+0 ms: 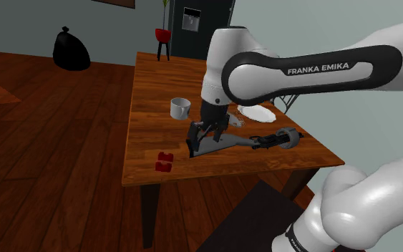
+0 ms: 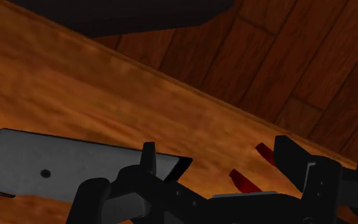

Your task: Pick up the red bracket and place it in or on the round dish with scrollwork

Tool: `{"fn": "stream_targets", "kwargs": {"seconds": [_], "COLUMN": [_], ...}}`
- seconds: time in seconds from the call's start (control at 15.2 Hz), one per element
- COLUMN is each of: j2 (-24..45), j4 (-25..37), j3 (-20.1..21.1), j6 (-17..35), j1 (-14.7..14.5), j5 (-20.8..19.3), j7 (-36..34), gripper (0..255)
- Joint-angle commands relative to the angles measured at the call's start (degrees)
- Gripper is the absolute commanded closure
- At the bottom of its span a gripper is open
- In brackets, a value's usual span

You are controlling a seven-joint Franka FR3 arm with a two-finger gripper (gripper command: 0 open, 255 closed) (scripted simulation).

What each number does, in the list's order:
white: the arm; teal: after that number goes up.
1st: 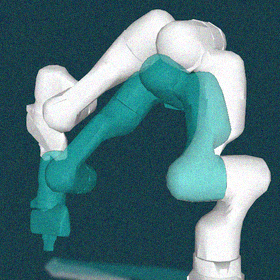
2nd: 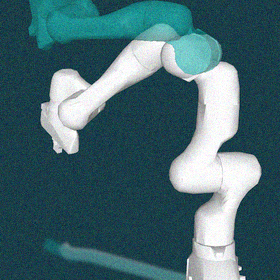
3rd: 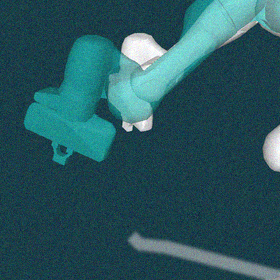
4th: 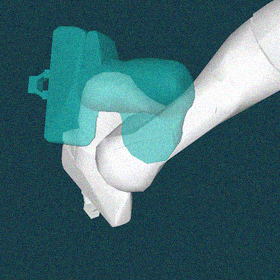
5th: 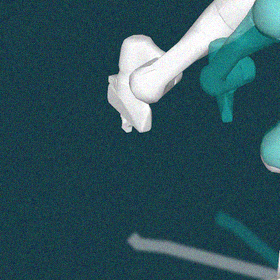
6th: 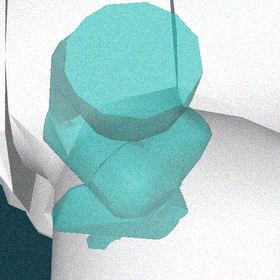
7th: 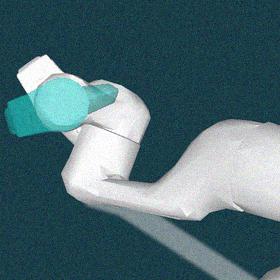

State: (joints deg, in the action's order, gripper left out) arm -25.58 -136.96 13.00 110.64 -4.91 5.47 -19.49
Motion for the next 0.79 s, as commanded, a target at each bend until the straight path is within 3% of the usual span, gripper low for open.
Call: {"fn": "stream_targets", "kwargs": {"seconds": [0.0,0.53,0.73], "j2": [3.4,19.8,21.4], "j4": [1.3,10.6,10.3], "j3": [1.9,8.2,8.5], "j6": [2.2,8.9,10.8], "j1": [-0.2,-1.0,-1.2], "j5": [0.6,-1.2,-1.7], "j7": [-3.4,-17.6,-18.6], "gripper": [0,0,0]}}
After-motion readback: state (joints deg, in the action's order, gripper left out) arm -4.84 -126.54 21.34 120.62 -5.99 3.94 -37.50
